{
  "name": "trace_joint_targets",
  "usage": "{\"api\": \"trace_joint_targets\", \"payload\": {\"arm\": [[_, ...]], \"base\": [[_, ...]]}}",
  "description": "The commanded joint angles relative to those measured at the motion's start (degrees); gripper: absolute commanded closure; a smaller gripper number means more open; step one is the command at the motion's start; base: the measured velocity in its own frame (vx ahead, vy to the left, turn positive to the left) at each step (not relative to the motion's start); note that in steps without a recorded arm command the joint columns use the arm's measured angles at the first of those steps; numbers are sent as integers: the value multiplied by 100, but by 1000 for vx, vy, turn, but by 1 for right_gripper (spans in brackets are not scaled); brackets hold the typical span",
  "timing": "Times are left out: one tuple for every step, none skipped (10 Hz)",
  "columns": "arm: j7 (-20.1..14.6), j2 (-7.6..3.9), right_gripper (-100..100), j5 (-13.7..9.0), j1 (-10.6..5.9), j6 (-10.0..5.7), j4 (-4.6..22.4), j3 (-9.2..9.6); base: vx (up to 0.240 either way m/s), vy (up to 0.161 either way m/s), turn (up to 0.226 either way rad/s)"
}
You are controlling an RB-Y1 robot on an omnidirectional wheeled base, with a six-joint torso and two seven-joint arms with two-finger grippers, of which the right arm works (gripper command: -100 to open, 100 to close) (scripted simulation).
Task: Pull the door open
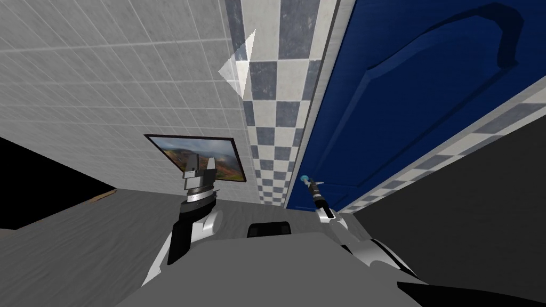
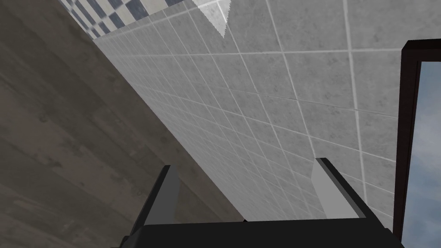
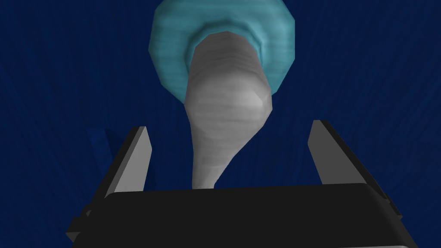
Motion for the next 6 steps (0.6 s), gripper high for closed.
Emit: {"api": "trace_joint_targets", "payload": {"arm": [[31, 1, -100, -62, -93, -53, 172, -29], [20, 3, -100, -37, -58, -24, 100, -18], [20, 3, 100, -37, -58, -24, 100, -18], [20, 3, 100, -37, -58, -24, 100, -18], [20, 3, 100, -37, -58, -24, 100, -18], [20, 3, 100, -37, -58, -24, 100, -18]], "base": [[23, -16, 108], [11, -10, 25], [-1, 1, -23], [-7, 6, -11], [0, 0, 0], [0, 0, 0]]}}
